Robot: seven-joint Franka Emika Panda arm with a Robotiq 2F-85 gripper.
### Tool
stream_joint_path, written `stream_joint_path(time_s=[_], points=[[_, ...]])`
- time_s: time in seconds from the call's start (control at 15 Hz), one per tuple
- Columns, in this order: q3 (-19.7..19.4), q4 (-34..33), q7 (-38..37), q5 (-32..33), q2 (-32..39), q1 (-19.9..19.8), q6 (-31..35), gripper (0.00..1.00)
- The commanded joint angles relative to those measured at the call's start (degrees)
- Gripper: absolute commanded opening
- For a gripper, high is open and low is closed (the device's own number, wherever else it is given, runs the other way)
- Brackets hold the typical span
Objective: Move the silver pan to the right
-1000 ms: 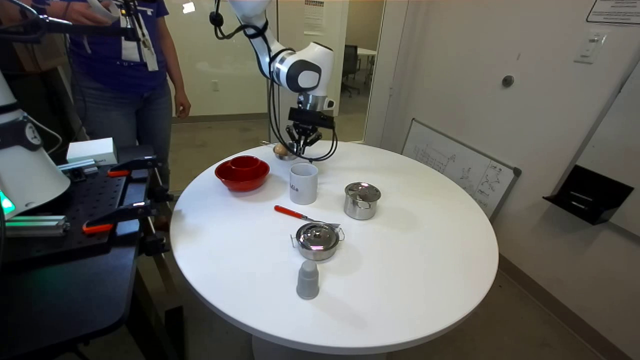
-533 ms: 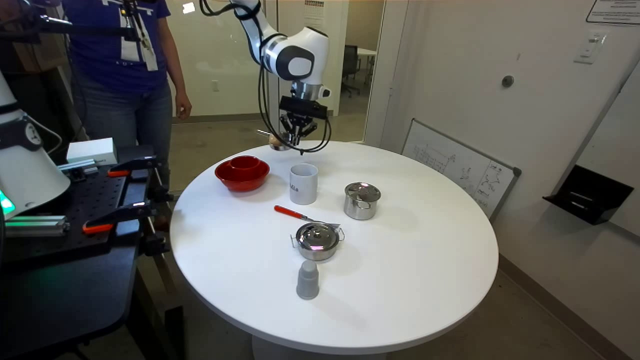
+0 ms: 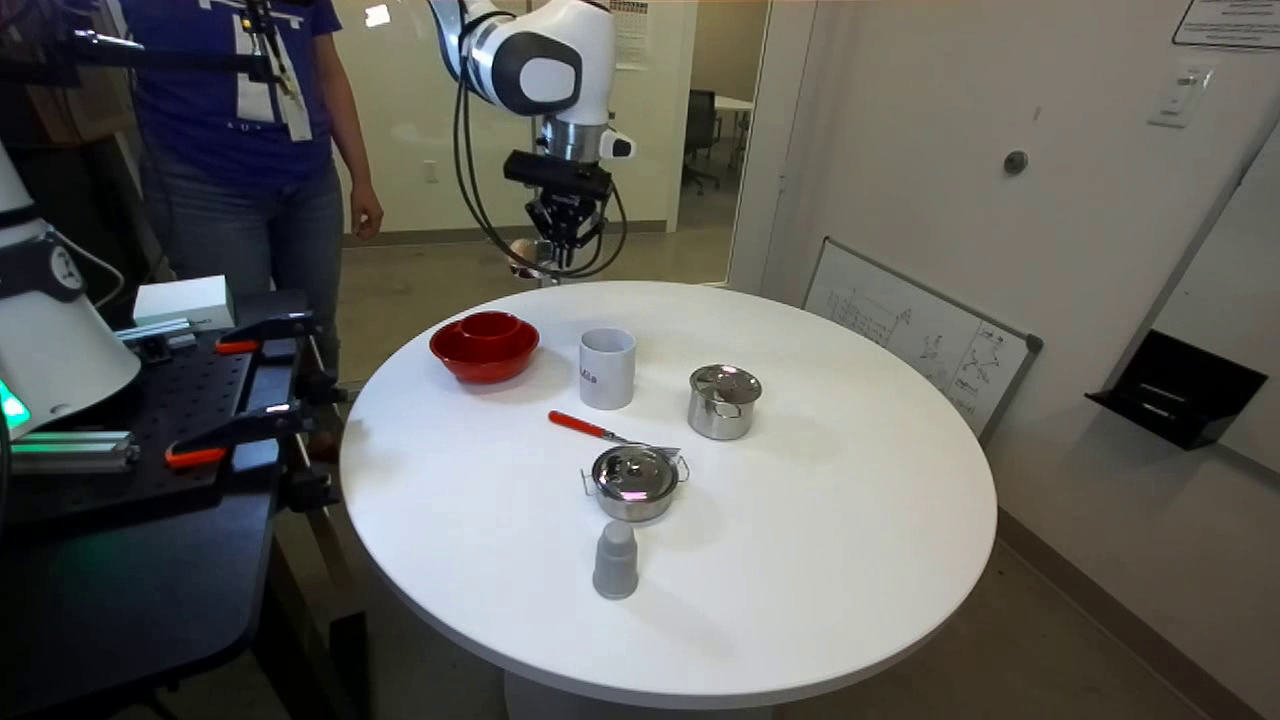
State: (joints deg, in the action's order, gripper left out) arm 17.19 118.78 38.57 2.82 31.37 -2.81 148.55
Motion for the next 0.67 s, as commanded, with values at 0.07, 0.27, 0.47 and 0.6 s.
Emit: stream_joint_path(time_s=[0.07, 0.27, 0.47, 0.6], points=[[-1.04, 15.04, -6.51, -3.62, -12.62, -0.18, 2.78, 0.06], [-2.49, 22.06, -11.81, -4.13, -18.52, 0.60, 4.03, 0.06], [-3.48, 19.95, -11.44, -3.28, -16.37, 1.26, 2.47, 0.06], [-3.88, 21.05, -11.67, -3.25, -17.53, 1.51, 2.48, 0.07]])
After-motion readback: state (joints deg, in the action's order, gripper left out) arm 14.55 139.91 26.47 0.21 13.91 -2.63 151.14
